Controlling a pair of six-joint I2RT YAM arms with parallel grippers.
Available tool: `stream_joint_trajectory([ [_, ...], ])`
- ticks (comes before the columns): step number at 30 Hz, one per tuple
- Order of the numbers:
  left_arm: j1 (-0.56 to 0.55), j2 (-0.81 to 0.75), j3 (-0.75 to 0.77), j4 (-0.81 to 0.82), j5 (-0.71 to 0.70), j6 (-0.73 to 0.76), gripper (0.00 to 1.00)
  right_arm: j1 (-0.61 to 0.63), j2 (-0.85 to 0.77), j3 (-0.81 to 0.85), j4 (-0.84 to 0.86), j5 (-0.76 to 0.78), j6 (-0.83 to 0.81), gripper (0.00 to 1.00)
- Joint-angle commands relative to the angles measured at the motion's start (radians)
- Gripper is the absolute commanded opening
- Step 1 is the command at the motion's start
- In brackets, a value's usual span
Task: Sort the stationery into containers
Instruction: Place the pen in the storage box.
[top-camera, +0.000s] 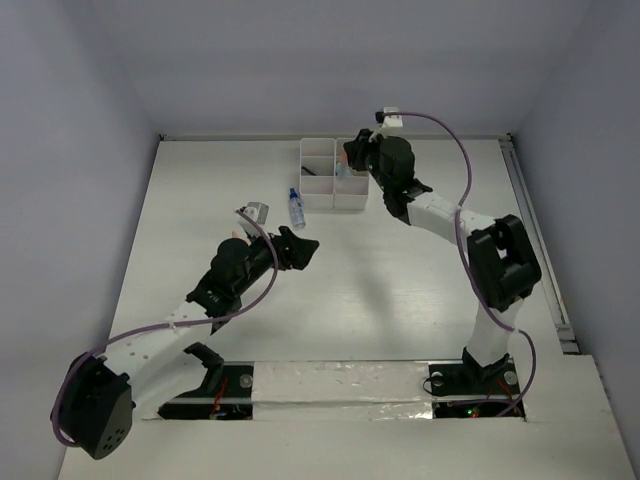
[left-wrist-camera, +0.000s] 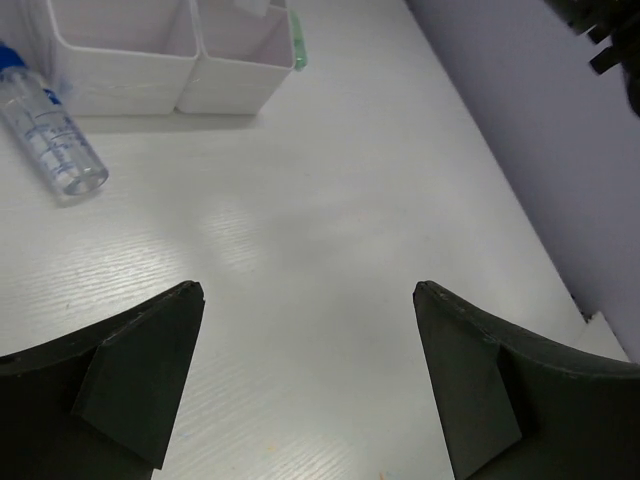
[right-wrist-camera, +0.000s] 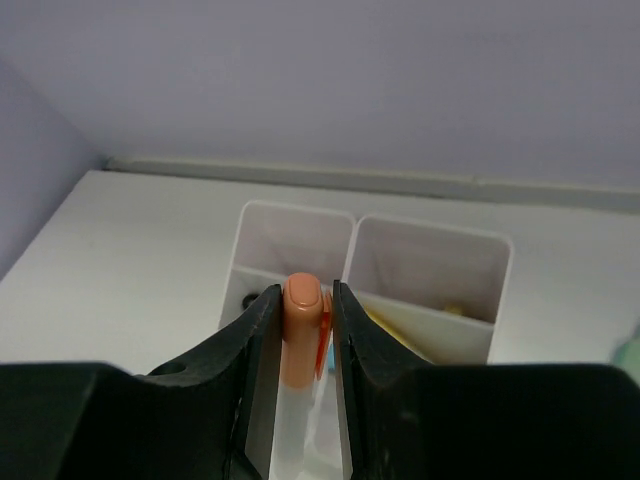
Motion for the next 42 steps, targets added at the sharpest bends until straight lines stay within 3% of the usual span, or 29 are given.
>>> stream_joint_trajectory([
  [1,-0.005,0.037,0.027,0.044,-0.079,0.026,0.83,-0.006,0.057,0.119,0.088,0.101,-0.17,0.0],
  [8,-0.005,0.131,0.092,0.009,-0.191,0.015,0.84,-0.016,0.129,0.168,0.137,0.15,-0.37,0.0],
  [19,-0.005,0.419,0.311,-0.078,-0.39,0.055,0.76,-0.016,0.203,0.137,0.238,0.08,-0.507,0.0],
  [26,0.028,0.653,0.455,-0.138,-0.401,0.078,0.72,-0.016,0.169,-0.006,0.412,0.042,-0.494,0.0],
  [31,0.051,0.78,0.552,-0.166,-0.383,0.097,0.71,-0.016,0.165,-0.031,0.433,0.025,-0.516,0.01],
  [34,0.073,0.826,0.582,-0.169,-0.375,0.101,0.7,-0.016,0.158,-0.037,0.41,0.009,-0.516,0.22],
  [35,0.073,0.835,0.589,-0.17,-0.375,0.106,0.69,-0.016,0.154,-0.041,0.404,0.0,-0.508,0.38],
  [38,0.084,0.869,0.612,-0.173,-0.373,0.111,0.66,-0.016,0.122,-0.051,0.382,-0.015,-0.481,0.65],
  [42,0.093,0.922,0.652,-0.198,-0.381,0.123,0.65,-0.016,0.073,-0.051,0.315,-0.031,-0.435,0.73],
])
